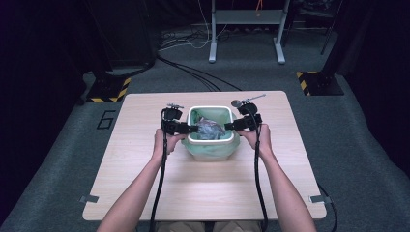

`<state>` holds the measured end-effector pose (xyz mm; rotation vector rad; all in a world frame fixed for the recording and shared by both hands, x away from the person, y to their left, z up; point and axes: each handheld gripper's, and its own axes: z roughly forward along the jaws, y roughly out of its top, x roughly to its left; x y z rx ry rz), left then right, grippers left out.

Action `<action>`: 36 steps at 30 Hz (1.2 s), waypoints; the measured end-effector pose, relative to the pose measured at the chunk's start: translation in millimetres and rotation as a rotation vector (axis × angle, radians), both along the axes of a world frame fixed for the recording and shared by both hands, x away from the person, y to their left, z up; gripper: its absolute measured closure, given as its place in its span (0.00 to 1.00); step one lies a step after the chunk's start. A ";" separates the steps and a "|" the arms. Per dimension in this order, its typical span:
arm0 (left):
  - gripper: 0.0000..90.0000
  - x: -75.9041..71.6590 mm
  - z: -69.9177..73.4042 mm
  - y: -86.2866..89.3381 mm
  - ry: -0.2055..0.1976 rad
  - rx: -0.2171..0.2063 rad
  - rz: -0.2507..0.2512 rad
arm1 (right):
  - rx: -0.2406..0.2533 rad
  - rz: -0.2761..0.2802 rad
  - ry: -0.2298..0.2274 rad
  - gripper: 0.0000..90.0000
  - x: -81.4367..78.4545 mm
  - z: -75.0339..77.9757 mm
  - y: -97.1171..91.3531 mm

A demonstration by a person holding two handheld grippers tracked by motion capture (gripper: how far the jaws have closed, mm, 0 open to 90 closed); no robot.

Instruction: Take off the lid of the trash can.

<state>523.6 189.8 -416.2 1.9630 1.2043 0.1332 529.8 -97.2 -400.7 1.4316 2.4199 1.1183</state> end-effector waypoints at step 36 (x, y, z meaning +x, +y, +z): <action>0.64 -12.8 7.3 -4.6 -0.130 0.037 0.061 | -0.060 -0.115 -0.139 0.65 -18.6 3.2 18.6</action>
